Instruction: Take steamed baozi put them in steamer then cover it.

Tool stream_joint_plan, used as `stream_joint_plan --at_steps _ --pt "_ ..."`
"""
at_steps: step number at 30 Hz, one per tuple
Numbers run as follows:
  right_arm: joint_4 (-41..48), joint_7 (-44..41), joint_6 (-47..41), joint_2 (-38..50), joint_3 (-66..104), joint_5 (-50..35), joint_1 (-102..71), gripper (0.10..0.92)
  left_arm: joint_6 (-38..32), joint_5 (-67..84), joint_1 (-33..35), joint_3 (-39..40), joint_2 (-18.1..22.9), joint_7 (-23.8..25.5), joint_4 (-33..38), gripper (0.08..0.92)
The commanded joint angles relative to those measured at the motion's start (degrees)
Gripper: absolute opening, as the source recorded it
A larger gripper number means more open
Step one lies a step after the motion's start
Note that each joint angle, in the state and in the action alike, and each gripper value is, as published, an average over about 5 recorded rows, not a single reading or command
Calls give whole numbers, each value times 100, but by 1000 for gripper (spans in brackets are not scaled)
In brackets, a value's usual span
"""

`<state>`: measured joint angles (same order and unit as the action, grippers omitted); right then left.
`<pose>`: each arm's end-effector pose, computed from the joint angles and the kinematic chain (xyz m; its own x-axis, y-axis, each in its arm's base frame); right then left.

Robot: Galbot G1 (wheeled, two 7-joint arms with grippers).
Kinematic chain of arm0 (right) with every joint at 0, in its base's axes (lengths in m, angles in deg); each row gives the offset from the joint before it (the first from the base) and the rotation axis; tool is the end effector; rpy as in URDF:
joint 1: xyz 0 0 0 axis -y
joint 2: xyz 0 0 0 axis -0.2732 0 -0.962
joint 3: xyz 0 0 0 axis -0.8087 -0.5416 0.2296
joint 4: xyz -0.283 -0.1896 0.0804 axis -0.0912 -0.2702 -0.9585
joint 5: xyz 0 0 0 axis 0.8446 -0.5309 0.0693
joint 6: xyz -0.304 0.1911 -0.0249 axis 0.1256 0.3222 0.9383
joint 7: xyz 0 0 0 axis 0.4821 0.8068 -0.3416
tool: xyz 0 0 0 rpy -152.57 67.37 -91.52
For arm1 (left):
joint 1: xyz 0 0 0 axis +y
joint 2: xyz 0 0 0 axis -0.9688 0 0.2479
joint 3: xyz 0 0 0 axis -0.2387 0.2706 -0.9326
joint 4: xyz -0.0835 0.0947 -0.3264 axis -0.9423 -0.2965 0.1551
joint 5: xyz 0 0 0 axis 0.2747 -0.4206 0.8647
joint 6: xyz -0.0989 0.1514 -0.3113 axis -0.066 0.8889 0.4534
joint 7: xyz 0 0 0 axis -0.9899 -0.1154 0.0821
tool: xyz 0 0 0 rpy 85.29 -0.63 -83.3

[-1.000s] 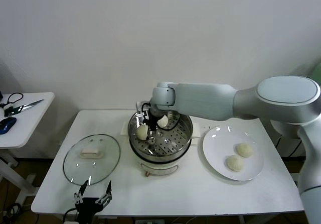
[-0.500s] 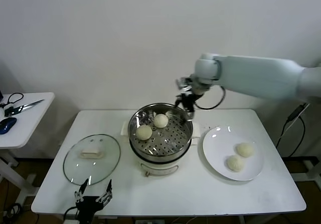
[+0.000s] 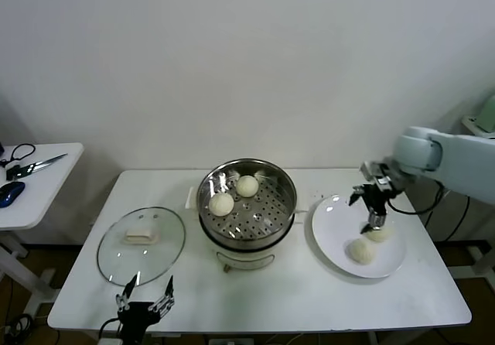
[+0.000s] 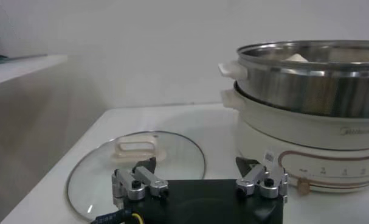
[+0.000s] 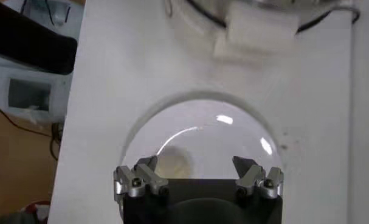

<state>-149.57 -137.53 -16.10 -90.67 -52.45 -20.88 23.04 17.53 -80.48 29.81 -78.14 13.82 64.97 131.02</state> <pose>0.4895 -0.1709 -0.1376 -0.0801 -0.1381 0.9872 -0.9957 -0.0351 -0.0857 0.1068 0.0379 -0.3289 -0.9304 -0.0335 0.3650 -0.0177 0.9988 0.0465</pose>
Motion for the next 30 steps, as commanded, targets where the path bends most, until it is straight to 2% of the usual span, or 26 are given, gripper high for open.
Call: stream_joint_plan --at_steps 1,21,30 --pt "193 271 -173 558 996 743 -1599 823 -3 -1 5 0 -4 5 -6 823" --pt "791 655 -413 -185 1828 991 -2552 821 -49 -33 77 17 -16 -5 -25 823" --pt "800 549 -367 -181 1852 992 -2474 737 -59 -26 64 -3 -21 -10 -39 823"
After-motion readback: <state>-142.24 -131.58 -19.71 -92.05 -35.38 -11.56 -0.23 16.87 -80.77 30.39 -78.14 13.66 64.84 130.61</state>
